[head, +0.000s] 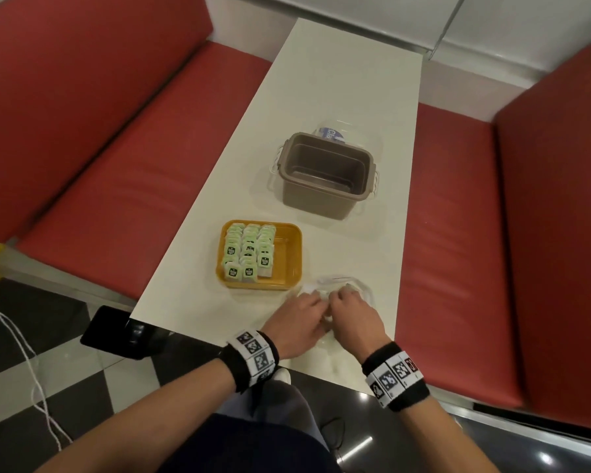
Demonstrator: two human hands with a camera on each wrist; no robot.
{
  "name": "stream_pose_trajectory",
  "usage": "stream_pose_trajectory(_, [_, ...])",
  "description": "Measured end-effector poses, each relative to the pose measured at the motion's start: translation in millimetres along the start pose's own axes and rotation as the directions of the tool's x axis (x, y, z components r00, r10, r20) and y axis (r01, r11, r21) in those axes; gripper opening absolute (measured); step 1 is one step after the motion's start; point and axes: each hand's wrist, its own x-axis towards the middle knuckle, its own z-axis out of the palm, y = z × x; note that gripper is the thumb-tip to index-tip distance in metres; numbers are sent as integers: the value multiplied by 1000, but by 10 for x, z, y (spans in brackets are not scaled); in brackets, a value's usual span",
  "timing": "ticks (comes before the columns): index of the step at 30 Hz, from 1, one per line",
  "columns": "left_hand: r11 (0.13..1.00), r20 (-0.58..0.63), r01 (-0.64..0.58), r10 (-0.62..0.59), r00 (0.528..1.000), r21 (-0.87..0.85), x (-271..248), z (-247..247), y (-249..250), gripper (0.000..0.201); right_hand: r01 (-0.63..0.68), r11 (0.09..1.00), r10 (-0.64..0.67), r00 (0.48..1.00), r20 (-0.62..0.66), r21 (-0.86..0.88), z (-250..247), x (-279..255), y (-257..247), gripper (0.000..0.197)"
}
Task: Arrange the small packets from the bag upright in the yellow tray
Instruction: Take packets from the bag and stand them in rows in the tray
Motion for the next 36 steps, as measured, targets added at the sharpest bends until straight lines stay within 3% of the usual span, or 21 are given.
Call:
stream_pose_trajectory(3, [949,105,40,-76,992,313,-19,266,48,39,14,989,-8,999,35,-148,137,85,119,38])
stream_pose_trajectory(6, [922,102,47,-93,990,385,-81,419,95,44,26,979,-5,994,105,-204,175,165,218,34])
stream_pose_trajectory(15, [938,47,98,-120,992,333,-89,520,174,40,89,970,-59,988,140,-225,133,302,294,29])
stream_pose_trajectory(21, [922,-12,24,-21,1000,386,-46,573,76,23,203,957,-175,974,143,-207,163,215,323,39])
stream_pose_trajectory(26, [933,18,-21,16,1000,359,-40,605,-26,34,215,946,-199,976,89,-243,217,210,313,35])
stream_pose_trajectory(32, [936,71,-81,60,996,342,-54,602,-117,39,185,968,-178,982,55,-170,208,195,351,37])
stream_pose_trajectory(36, [935,-17,-125,138,990,331,-98,478,-69,26,153,979,-147,988,53,-132,138,194,391,29])
